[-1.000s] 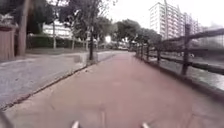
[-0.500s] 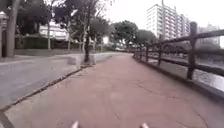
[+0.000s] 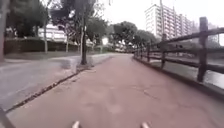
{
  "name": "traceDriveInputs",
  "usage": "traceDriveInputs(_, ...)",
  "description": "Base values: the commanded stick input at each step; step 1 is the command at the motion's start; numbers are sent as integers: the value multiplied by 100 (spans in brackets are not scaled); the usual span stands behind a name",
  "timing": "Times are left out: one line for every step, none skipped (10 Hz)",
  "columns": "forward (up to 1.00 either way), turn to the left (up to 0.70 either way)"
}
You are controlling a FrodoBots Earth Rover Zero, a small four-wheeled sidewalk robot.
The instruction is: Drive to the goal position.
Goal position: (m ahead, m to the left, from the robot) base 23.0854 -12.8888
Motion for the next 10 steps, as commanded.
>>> traceDriveInputs(70,0)
traceDriveInputs(70,0)
traceDriveInputs(70,0)
traceDriveInputs(70,0)
traceDriveInputs(70,0)
traceDriveInputs(70,0)
traceDriveInputs(70,0)
traceDriveInputs(70,0)
traceDriveInputs(70,0)
traceDriveInputs(70,0)
